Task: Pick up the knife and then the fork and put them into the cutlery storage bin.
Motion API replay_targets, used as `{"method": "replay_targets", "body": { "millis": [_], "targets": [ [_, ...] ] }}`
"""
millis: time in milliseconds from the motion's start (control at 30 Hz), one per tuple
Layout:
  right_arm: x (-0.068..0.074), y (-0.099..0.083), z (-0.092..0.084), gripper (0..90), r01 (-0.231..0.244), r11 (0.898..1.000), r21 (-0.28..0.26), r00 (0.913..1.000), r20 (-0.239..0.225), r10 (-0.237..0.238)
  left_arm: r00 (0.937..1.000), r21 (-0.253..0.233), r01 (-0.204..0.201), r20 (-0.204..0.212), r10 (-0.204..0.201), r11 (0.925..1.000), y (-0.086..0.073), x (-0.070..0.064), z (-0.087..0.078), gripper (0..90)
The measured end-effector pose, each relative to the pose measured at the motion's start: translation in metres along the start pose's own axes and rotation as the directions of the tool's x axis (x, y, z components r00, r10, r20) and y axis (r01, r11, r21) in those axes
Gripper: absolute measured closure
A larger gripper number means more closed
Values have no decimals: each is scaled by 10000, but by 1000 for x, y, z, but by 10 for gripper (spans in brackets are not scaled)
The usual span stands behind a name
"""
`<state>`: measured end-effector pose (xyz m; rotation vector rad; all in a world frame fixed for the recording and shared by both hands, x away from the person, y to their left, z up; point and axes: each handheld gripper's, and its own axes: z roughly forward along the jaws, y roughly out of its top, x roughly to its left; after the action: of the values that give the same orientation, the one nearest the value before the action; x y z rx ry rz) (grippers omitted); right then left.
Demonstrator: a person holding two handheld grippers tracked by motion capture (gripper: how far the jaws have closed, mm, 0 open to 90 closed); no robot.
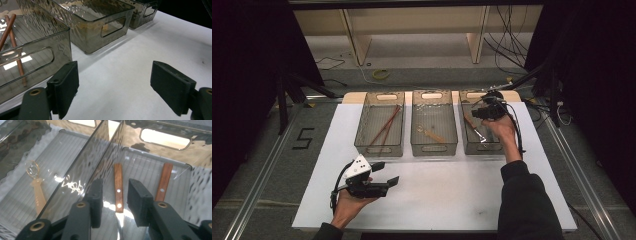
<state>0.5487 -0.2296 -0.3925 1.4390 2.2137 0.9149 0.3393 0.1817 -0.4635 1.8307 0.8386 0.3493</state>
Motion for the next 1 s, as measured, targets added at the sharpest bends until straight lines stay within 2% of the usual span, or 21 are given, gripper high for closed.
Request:
{"method": "replay_targets", "body": {
  "millis": [133, 333, 433, 567, 700, 1000],
  "targets": [
    [0, -1, -9, 601, -69, 9997, -236, 9997, -251, 63, 10000, -37, 35, 16, -35, 10000, 0, 0, 0, 223],
    [7, -5, -25, 534, 49, 9970, -775, 9972, -743, -107, 9999, -71, 132, 65, -131, 9999, 0, 1, -1, 223],
    [12, -8, -30, 487, 62, 9968, -795, 9947, -1017, -143, 9999, -76, 152, 80, -151, 9999, 0, 1, -1, 223],
    [23, -14, -41, 416, 54, 9934, -1147, 9904, -1364, -211, 9999, -27, 133, 106, -133, 9999, 0, 2, -1, 223],
    [37, -24, -50, 373, 216, 9889, -1472, 9832, -1760, -477, 9997, -5, 172, 165, -172, 9999, 0, 2, -1, 223],
    [61, -45, -70, 338, 608, 9760, -2089, 9735, -2036, -1042, 9996, 61, 199, 193, -200, 9998, -1, 3, 0, 222]
  ]
}}
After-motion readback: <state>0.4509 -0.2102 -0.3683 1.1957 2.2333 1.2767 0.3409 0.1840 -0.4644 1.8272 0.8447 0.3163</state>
